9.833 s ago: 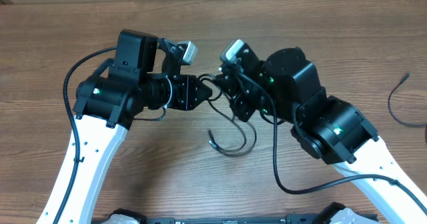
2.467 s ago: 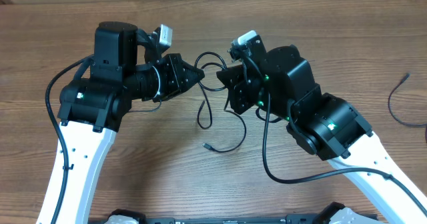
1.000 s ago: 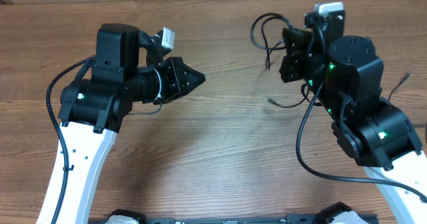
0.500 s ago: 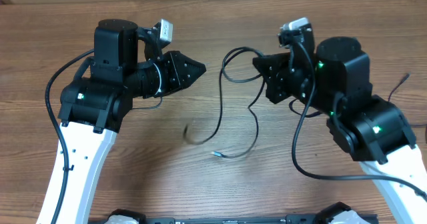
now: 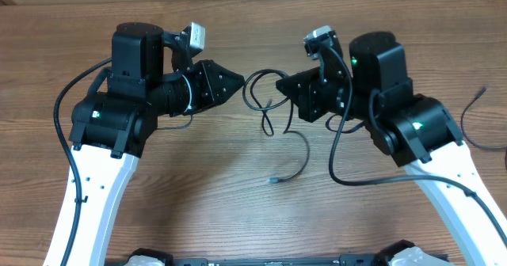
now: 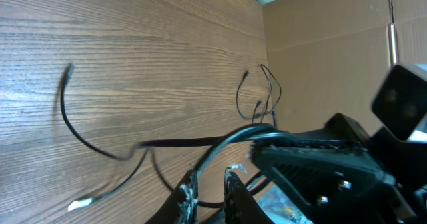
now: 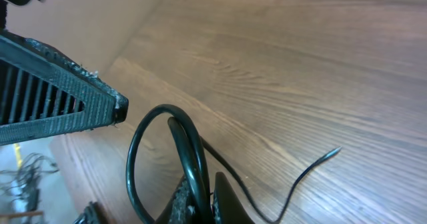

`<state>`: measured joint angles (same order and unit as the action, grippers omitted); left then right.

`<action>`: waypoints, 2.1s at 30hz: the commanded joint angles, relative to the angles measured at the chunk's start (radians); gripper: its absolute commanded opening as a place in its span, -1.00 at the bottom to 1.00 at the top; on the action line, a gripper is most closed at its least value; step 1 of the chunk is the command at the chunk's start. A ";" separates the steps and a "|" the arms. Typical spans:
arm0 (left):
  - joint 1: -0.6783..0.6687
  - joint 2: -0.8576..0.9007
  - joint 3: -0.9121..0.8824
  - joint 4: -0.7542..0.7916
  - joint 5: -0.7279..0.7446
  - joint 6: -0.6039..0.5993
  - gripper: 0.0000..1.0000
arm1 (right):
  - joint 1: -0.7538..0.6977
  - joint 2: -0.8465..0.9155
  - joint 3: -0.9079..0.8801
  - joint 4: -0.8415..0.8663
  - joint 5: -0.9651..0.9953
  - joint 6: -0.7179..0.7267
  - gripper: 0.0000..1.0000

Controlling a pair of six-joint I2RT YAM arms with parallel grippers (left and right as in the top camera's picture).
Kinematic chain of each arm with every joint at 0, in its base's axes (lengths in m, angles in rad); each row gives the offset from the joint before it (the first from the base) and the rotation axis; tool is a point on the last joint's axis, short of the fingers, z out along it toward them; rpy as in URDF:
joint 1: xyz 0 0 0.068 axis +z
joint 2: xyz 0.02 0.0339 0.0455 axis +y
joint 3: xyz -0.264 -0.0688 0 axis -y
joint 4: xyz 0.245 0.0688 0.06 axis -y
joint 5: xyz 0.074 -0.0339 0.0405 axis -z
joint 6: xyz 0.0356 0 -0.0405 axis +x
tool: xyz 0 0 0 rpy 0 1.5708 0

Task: Untangle cables
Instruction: 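Move the right gripper back toward the left gripper with the cable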

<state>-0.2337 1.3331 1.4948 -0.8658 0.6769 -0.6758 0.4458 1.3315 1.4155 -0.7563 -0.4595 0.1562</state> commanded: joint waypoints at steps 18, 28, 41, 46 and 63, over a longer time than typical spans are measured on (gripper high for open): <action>0.003 -0.019 0.013 -0.054 -0.008 0.161 -0.31 | -0.001 0.013 0.012 0.090 -0.081 0.023 -0.93; 0.003 -0.017 0.013 -0.078 -0.037 0.183 -0.28 | -0.001 0.013 0.012 0.102 -0.121 0.031 -0.93; -0.002 0.008 0.013 -0.075 -0.038 0.181 -0.91 | 0.009 0.013 0.012 0.118 -0.197 0.058 -0.93; -0.002 0.008 0.013 -0.075 -0.038 0.181 -0.92 | 0.011 0.013 0.012 0.112 -0.196 0.050 -0.21; -0.002 0.008 0.013 -0.075 -0.024 0.144 -0.92 | 0.011 0.014 0.012 0.093 -0.115 -0.029 -0.45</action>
<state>-0.2340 1.3338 1.4948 -0.9463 0.6460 -0.5213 0.4534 1.3529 1.4155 -0.6605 -0.5938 0.1486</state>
